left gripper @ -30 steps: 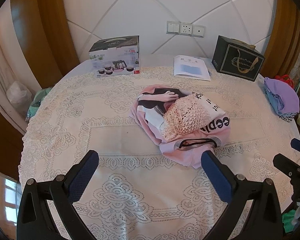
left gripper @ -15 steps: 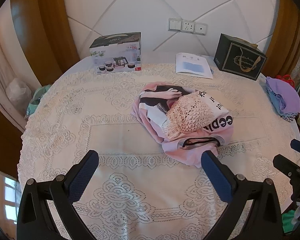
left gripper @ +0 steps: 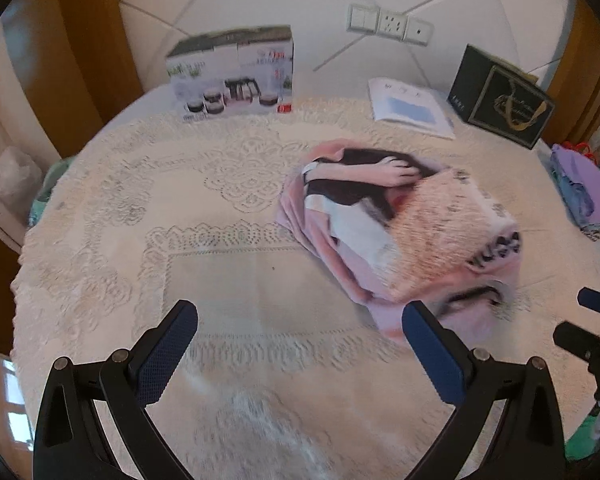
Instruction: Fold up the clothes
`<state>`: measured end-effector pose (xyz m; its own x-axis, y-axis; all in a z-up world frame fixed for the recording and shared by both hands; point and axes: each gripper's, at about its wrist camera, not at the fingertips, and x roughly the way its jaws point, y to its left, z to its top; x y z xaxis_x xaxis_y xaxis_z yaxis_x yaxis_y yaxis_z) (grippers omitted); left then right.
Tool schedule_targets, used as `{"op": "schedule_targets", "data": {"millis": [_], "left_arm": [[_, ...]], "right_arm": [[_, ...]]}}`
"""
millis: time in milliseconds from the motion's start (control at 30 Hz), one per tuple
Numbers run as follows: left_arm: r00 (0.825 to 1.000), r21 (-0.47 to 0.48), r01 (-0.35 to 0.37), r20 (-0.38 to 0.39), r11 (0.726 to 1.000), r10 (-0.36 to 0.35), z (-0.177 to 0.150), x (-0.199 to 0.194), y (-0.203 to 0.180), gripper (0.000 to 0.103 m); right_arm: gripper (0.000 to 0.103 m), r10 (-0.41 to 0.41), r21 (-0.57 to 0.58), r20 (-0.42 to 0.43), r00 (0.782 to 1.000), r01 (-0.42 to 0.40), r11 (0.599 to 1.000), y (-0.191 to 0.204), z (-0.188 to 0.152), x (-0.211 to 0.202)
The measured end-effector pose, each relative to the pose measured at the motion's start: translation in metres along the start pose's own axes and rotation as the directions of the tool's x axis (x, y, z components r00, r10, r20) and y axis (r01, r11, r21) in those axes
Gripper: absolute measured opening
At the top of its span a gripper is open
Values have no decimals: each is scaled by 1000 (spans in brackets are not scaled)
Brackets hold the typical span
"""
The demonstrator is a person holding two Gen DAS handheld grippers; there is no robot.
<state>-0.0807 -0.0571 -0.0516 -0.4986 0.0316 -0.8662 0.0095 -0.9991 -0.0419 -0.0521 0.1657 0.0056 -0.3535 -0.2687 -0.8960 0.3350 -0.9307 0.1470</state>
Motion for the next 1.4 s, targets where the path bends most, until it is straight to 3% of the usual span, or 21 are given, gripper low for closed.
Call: {"op": "schedule_targets", "data": {"millis": [167,200,233,267,300,333,467,500,533,567,600,633,733,900,967,1000,1067,1133,1233,1300,1400], "left_arm": [[996,1,64,-55,998,-64,22,54,0,92],[994,-2,83,-72,997,-83,25,65,-1,76],[990,1,99,-96,995,-98,28,77,-5,40],[986,1,110,-129,994,-109,30,87,-7,22],[981,-6,119,-152,993,-118,31,94,-9,5],[982,-2,123,-147,992,-122,31,93,-10,5],[986,27,148,-84,989,-146,32,71,-13,7],[985,29,163,-63,986,-161,33,61,-11,13],[983,25,178,-46,984,-177,34,52,-8,26],[983,19,184,-30,983,-184,35,45,-5,37],[983,19,184,-16,983,-184,36,41,-3,60],[985,29,174,-5,984,-173,36,41,-3,68],[991,47,137,-8,990,-136,38,49,-3,68],[972,11,222,-87,975,-221,30,73,-17,68],[966,36,246,-93,969,-242,28,77,-31,68],[963,52,259,-94,964,-253,27,80,-40,68],[952,68,294,-116,954,-285,30,88,-60,68],[951,94,294,-131,951,-281,33,96,-76,68],[964,156,243,-153,957,-219,38,113,-101,68],[970,197,205,-175,959,-171,36,124,-114,65],[982,299,154,-149,942,-114,28,119,-132,9]], "right_arm": [[103,-31,-4,-36,999,31,1000,8,19,52],[103,-44,-9,-55,997,44,999,10,23,63],[91,-57,-13,-75,996,56,998,11,27,74],[75,-69,-20,-93,993,67,998,12,29,81],[32,-80,-26,-110,991,78,997,13,31,88],[15,-111,-32,-117,987,108,994,12,32,92],[11,-154,22,-17,988,155,988,-14,46,62],[11,-172,49,13,985,171,984,-23,49,53],[10,-204,106,60,977,197,975,-44,51,34],[10,-225,149,81,971,212,966,-60,51,23],[10,-240,194,98,966,217,957,-79,48,8],[10,-254,238,114,960,222,945,-98,44,-7],[10,-296,252,119,948,259,932,-119,33,-27],[10,-413,394,142,900,331,857,-155,17,-62],[10,-493,447,127,860,394,803,-177,10,-78],[11,-503,458,109,857,406,791,-185,7,-80],[30,-522,480,74,850,429,766,-201,0,-84],[91,-467,474,70,882,383,793,-201,-10,-81],[92,-386,461,67,920,315,830,-194,-28,-75],[92,-271,469,42,962,220,855,-187,-42,-61],[93,-144,439,-14,990,135,888,-167,-59,-30]]}}
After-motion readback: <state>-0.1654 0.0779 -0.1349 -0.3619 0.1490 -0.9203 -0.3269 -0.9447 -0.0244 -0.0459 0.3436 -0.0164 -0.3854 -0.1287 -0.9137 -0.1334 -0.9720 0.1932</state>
